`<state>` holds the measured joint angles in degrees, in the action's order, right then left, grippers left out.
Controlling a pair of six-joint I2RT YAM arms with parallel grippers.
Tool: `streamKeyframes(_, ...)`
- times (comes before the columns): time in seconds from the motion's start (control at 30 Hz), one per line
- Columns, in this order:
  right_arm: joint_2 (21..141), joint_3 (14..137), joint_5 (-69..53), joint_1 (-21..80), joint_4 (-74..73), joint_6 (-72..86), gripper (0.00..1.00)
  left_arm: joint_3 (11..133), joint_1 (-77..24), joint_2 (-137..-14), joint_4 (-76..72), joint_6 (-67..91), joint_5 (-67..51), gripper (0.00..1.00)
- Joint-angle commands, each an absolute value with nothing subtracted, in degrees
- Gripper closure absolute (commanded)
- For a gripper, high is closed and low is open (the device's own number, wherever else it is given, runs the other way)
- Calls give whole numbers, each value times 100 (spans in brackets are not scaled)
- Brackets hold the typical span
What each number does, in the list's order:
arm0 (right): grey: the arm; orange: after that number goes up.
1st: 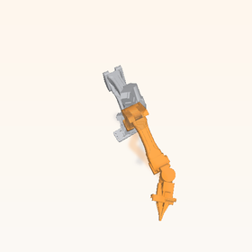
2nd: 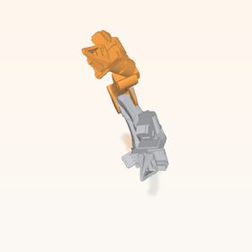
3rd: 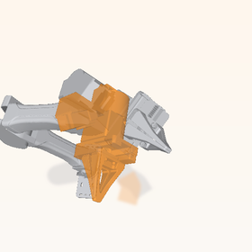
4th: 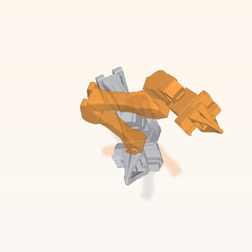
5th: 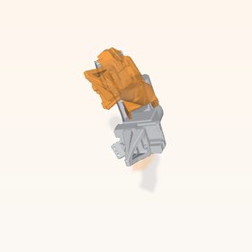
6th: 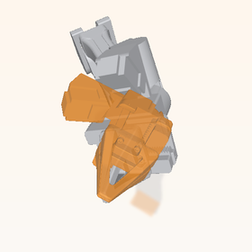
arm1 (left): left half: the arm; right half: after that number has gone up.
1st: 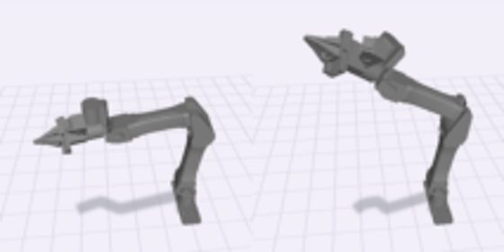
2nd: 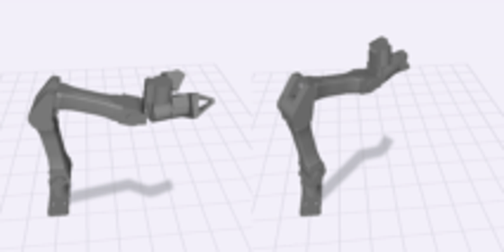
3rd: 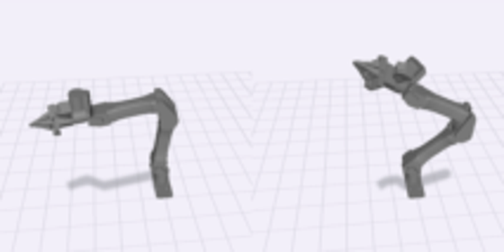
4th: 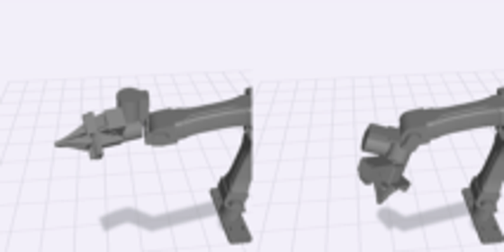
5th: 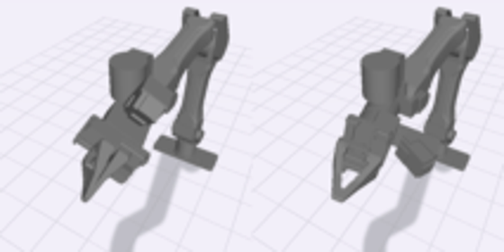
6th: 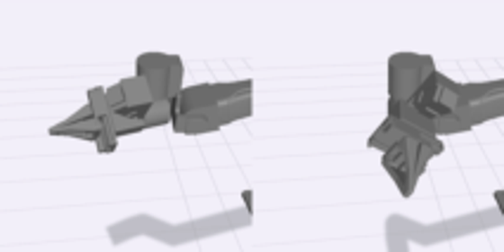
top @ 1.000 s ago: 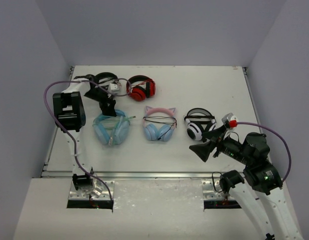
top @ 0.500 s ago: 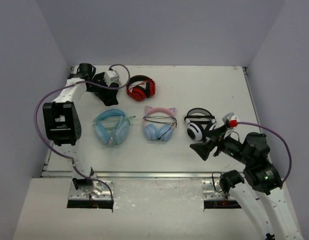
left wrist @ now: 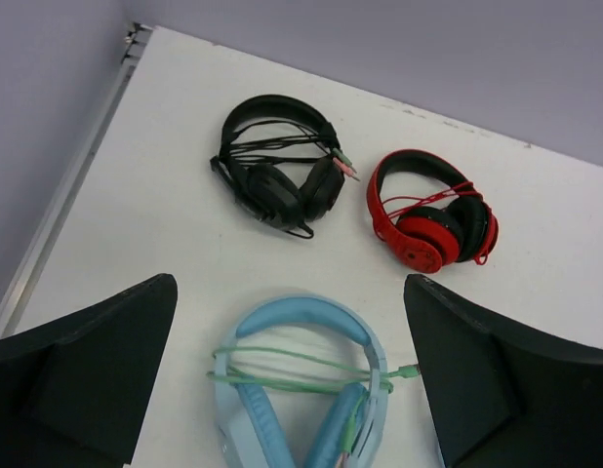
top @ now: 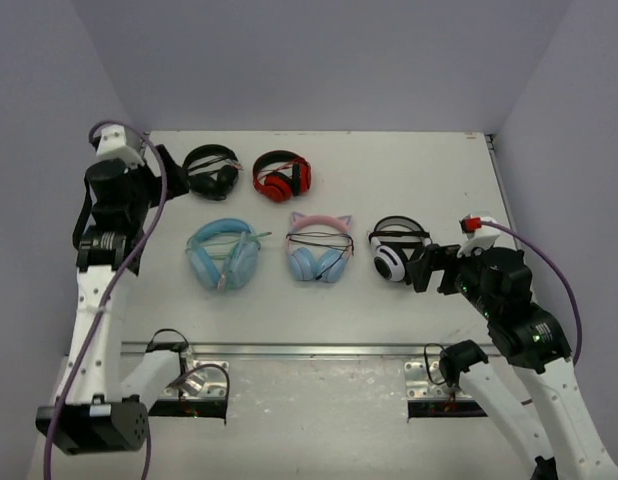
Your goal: Wrap the headphones
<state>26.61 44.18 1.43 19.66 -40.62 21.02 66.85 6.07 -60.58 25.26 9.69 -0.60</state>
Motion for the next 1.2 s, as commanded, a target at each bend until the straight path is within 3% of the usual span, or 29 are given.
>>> streamKeyframes(0.0, 2690, 4597, 923, 1986, -4500, 2127, 1, 5872, 598, -4889, 2864, 1793, 984, 0)
streamKeyframes(0.2, 2523, 5184, 931, 1986, -5141, 2022, 1, 5756, 589, -3211, 4110, 1529, 1563, 0)
streamKeyframes(0.4, 2233, 6220, 1466, 1986, -6264, 1758, 1, 5477, 177, -2085, 4263, 1397, 1615, 0)
streamKeyframes(0.63, 1951, 6741, 2065, 1986, -7084, 1705, 1, 5924, -412, -1811, 4763, 1248, 2276, 0)
streamKeyframes(1.17, 2048, 6442, 1942, 1986, -6926, 2066, 1, 5889, -817, -1688, 4702, 1213, 2549, 0)
